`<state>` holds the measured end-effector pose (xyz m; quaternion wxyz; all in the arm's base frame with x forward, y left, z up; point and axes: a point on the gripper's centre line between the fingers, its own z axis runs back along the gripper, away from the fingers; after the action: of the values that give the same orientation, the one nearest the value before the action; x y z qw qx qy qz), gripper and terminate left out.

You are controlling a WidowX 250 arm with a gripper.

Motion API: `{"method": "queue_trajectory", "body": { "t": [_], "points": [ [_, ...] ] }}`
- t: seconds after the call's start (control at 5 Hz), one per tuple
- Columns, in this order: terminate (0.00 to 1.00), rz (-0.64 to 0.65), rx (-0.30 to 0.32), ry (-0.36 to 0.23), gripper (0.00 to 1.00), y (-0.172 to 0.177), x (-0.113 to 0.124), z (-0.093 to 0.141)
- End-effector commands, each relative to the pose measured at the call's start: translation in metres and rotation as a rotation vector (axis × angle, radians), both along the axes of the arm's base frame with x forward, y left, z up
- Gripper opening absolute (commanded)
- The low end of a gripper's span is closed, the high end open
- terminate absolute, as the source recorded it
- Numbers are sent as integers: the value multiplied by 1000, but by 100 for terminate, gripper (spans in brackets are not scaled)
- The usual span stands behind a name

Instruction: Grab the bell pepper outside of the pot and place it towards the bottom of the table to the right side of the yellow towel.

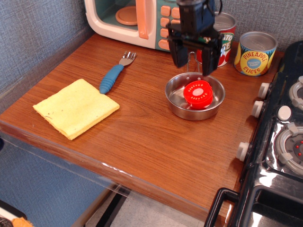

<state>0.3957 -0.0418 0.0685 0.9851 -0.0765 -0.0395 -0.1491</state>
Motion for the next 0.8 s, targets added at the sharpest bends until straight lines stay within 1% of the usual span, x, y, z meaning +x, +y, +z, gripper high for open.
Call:
{"method": "queue_trajectory", "body": {
  "t": [0.0,0.6],
  "points": [
    [0,-23,84,-4,100,2,-5,-9],
    [0,-42,133,11,100,-9,-9,-27]
  ]
}}
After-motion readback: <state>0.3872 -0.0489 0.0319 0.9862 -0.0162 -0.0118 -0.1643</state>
